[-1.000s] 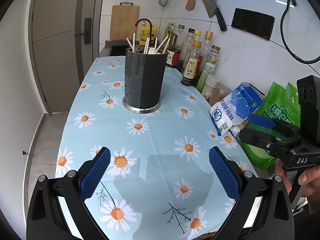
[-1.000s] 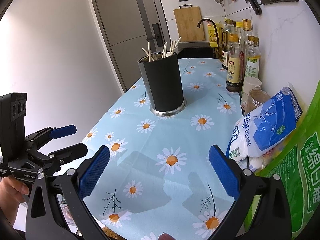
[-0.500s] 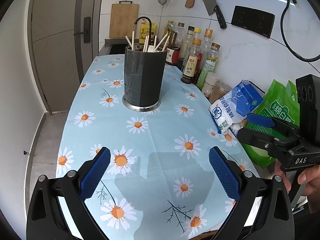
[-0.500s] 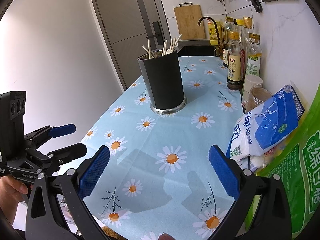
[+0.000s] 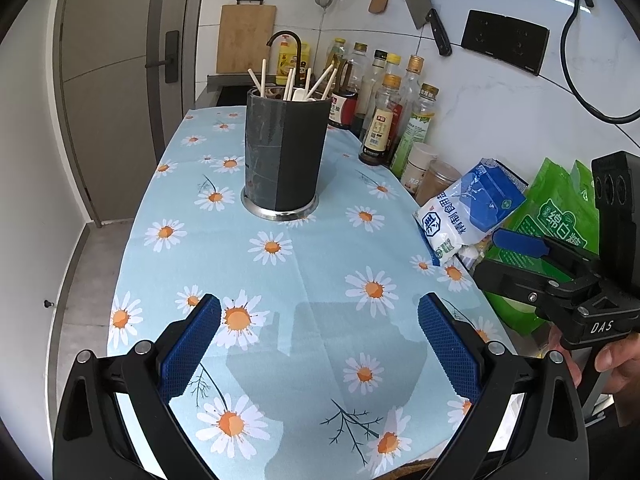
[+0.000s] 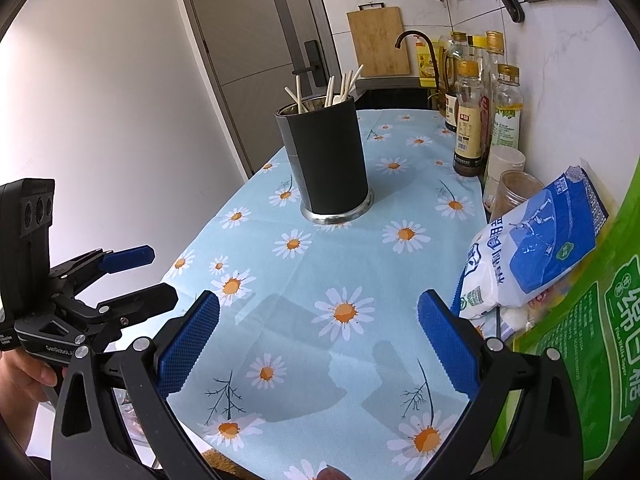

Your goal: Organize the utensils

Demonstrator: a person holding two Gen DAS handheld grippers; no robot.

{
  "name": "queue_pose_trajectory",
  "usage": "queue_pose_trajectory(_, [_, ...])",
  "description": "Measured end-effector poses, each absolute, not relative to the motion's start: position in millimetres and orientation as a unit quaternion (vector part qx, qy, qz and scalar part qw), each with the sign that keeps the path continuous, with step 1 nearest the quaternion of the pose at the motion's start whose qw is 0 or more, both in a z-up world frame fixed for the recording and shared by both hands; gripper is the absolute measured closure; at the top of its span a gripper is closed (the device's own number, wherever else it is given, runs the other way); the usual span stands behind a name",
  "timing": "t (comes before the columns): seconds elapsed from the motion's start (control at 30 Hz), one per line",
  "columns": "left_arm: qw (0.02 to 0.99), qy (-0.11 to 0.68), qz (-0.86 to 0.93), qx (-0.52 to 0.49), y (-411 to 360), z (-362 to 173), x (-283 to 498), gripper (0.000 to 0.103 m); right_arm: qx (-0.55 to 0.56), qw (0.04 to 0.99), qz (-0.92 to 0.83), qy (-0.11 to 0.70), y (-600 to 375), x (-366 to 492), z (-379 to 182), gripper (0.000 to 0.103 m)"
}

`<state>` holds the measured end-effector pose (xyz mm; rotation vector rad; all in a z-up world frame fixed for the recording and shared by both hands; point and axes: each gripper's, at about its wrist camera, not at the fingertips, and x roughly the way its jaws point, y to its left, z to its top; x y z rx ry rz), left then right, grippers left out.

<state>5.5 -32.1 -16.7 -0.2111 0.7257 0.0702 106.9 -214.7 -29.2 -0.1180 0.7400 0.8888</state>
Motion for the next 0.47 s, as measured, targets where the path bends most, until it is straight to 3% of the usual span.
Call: queue_pose_trajectory(0.47, [0.927, 0.359, 0.032, -0.102, -33.1, -17.9, 4.1, 0.007, -0.057, 0.834, 0.422, 0.35, -210.5, 106.1, -30.5, 0.005])
